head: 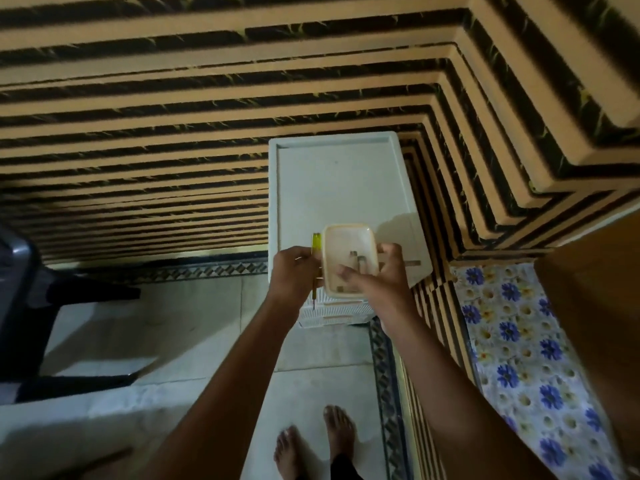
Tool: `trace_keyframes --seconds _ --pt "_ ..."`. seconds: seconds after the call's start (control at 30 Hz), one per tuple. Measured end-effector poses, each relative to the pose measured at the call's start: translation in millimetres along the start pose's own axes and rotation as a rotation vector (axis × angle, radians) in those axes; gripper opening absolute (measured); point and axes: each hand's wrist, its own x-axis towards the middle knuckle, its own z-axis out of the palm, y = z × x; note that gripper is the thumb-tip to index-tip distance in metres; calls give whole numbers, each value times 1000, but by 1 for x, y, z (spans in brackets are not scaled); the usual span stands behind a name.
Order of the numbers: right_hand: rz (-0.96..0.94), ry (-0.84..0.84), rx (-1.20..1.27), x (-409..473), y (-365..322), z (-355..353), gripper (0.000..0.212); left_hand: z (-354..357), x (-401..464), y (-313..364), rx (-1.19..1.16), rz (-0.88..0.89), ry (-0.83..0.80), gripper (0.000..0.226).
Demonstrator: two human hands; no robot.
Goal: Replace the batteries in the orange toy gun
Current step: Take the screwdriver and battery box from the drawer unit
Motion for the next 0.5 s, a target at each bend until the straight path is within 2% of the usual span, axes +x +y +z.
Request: trace_keyframes --seconds 0.07,0.13,0.27,0.5 --pt "-24 -54 -3 -12 3 3 55 -15 -15 -4 -10 5 58 16" --pt "-44 -120 13 -27 1 10 40 -33 -34 -8 -10 28 88 13" --pt "-75 -213 29 -72 -4 33 27 -74 -77 -18 -34 89 157 10" --pt "-82 -356 89 -185 0 102 14 -178 -182 -63 -66 131 443 9"
